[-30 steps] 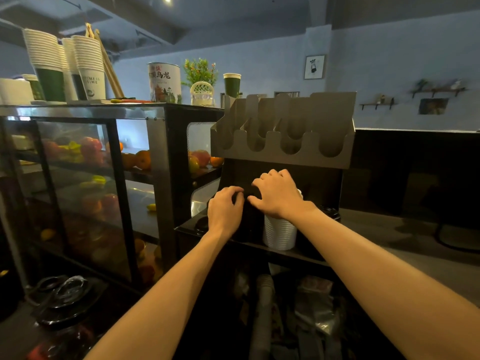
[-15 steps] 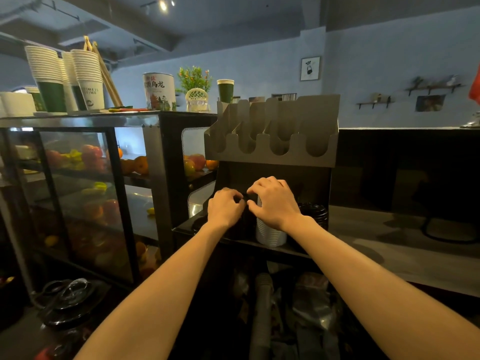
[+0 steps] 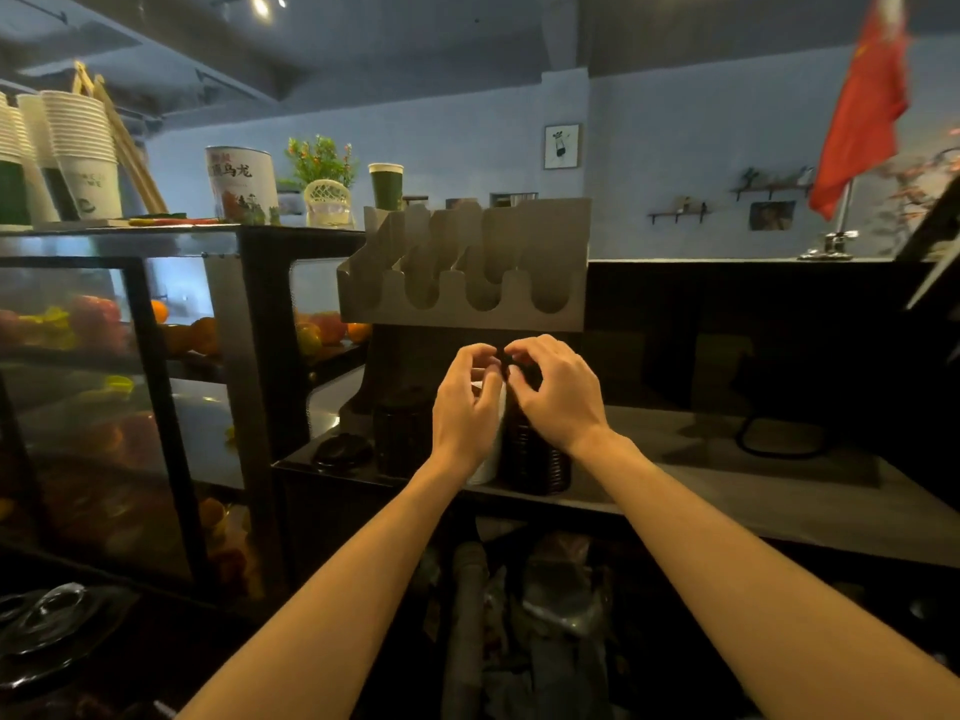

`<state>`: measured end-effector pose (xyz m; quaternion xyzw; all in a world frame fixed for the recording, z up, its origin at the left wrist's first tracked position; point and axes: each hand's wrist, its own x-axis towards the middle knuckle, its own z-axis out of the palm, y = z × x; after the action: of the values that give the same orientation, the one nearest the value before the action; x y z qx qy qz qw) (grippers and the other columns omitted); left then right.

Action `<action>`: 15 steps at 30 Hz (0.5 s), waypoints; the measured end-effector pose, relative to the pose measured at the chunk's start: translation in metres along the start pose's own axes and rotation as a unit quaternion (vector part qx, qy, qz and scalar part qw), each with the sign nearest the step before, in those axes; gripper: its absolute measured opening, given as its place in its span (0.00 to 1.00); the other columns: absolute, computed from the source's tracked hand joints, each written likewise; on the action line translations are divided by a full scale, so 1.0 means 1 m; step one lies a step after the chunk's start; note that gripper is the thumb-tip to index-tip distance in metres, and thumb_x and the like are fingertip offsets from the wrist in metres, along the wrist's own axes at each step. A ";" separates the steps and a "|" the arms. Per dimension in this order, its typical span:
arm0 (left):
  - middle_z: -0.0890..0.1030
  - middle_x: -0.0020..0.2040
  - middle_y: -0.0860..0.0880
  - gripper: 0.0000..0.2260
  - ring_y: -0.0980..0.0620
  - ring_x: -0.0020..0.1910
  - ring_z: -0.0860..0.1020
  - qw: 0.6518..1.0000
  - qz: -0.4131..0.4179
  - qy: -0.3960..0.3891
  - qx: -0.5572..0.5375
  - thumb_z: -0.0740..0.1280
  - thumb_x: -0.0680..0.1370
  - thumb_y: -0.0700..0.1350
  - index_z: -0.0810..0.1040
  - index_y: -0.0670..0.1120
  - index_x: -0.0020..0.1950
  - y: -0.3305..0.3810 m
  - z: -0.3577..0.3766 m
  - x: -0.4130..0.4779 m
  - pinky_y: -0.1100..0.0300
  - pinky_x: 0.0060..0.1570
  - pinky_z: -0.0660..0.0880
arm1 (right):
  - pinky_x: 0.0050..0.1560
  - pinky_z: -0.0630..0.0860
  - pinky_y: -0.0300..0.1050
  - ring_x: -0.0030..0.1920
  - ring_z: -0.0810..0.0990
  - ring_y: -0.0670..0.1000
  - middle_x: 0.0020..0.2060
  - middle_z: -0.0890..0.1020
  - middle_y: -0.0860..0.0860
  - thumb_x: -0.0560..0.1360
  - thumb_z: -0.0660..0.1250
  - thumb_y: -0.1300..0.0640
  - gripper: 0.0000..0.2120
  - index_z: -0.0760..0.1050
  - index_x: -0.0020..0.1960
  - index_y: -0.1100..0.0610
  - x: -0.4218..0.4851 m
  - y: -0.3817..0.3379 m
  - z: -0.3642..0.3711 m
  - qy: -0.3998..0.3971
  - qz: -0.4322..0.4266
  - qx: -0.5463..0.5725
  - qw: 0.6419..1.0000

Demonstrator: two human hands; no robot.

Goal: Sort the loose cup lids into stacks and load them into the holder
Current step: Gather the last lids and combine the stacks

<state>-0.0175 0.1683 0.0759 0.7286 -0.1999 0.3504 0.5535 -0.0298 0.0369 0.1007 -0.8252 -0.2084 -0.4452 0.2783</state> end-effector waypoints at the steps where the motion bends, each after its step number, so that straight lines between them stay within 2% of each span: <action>1: 0.78 0.53 0.59 0.08 0.60 0.54 0.79 1.000 -0.002 -0.009 -0.013 0.63 0.84 0.46 0.73 0.54 0.62 0.004 0.011 -0.004 0.67 0.51 0.75 | 0.53 0.74 0.39 0.54 0.78 0.46 0.55 0.82 0.48 0.79 0.67 0.53 0.10 0.79 0.59 0.53 -0.005 0.007 -0.012 0.009 0.019 -0.001 1.000; 6: 0.80 0.55 0.54 0.09 0.56 0.55 0.80 0.995 -0.005 -0.061 -0.073 0.63 0.84 0.47 0.73 0.52 0.64 0.025 0.075 -0.027 0.63 0.53 0.76 | 0.45 0.78 0.37 0.45 0.78 0.43 0.49 0.80 0.44 0.79 0.67 0.53 0.09 0.78 0.59 0.50 -0.039 0.056 -0.073 0.032 0.111 -0.017 0.993; 12: 0.80 0.53 0.54 0.09 0.54 0.52 0.81 0.983 -0.022 -0.137 -0.119 0.63 0.84 0.47 0.72 0.53 0.63 0.044 0.146 -0.055 0.63 0.50 0.75 | 0.43 0.74 0.36 0.44 0.78 0.41 0.46 0.80 0.43 0.80 0.66 0.53 0.10 0.76 0.61 0.50 -0.077 0.110 -0.135 0.024 0.212 -0.025 0.977; 15: 0.80 0.53 0.55 0.09 0.54 0.52 0.81 0.979 -0.042 -0.161 -0.121 0.63 0.84 0.48 0.72 0.52 0.65 0.045 0.172 -0.061 0.64 0.50 0.76 | 0.45 0.78 0.42 0.44 0.79 0.43 0.45 0.80 0.43 0.80 0.66 0.53 0.10 0.76 0.61 0.49 -0.089 0.133 -0.149 0.023 0.253 -0.025 0.967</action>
<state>-0.0392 -0.0146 0.0373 0.7110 -0.2963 0.1782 0.6123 -0.0888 -0.1687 0.0558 -0.8475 0.0243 -0.3841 0.3655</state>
